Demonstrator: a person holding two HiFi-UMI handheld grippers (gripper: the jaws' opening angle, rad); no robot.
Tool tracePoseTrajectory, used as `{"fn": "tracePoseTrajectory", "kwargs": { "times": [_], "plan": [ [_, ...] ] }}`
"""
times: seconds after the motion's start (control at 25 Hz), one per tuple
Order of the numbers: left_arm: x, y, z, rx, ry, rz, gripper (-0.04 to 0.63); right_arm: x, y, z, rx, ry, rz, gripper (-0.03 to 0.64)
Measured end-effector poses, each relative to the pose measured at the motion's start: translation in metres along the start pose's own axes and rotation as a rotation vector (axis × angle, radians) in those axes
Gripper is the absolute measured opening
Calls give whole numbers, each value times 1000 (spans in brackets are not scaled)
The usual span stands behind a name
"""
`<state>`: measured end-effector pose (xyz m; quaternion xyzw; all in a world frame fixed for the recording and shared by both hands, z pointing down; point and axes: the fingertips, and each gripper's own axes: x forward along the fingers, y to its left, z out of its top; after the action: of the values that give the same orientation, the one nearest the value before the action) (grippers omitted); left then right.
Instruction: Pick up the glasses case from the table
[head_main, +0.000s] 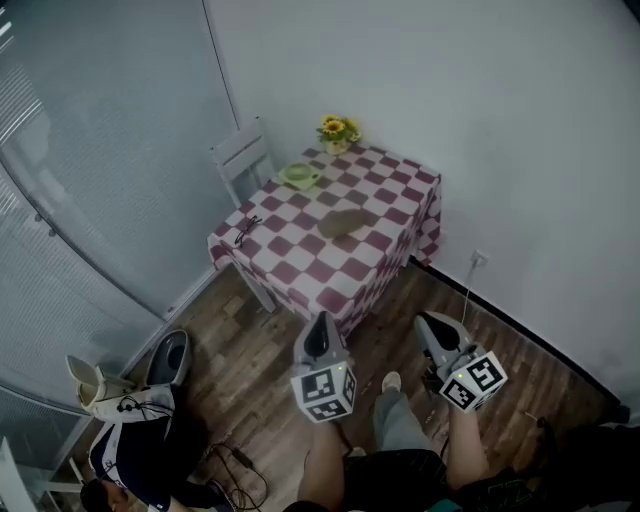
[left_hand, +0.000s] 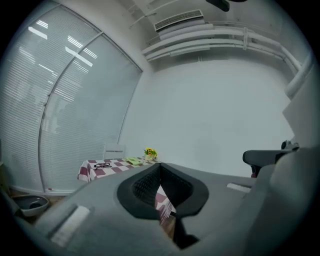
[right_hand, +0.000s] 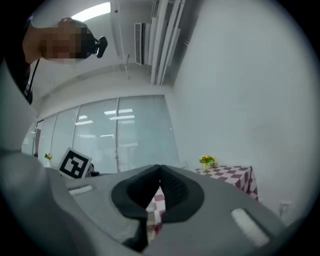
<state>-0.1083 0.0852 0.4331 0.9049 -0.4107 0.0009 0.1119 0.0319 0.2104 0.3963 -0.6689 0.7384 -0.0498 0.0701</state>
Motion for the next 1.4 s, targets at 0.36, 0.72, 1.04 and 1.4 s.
{"fn": "tracePoseTrajectory", "kwargs": {
  "times": [0.36, 0.72, 1.04, 1.4],
  "plan": [
    [102, 2, -42, -4, 106, 71, 8, 73, -108, -40, 49, 135, -37, 3],
    [197, 2, -49, -34, 143, 166, 8, 158, -202, -54, 33, 228, 5, 3],
    [240, 12, -18, 7, 109, 221, 8, 223, -236, -29, 5, 205, 53, 3],
    [287, 37, -39, -28, 168, 242, 8, 286, -248, -50, -50, 286, 131, 3]
  ]
}}
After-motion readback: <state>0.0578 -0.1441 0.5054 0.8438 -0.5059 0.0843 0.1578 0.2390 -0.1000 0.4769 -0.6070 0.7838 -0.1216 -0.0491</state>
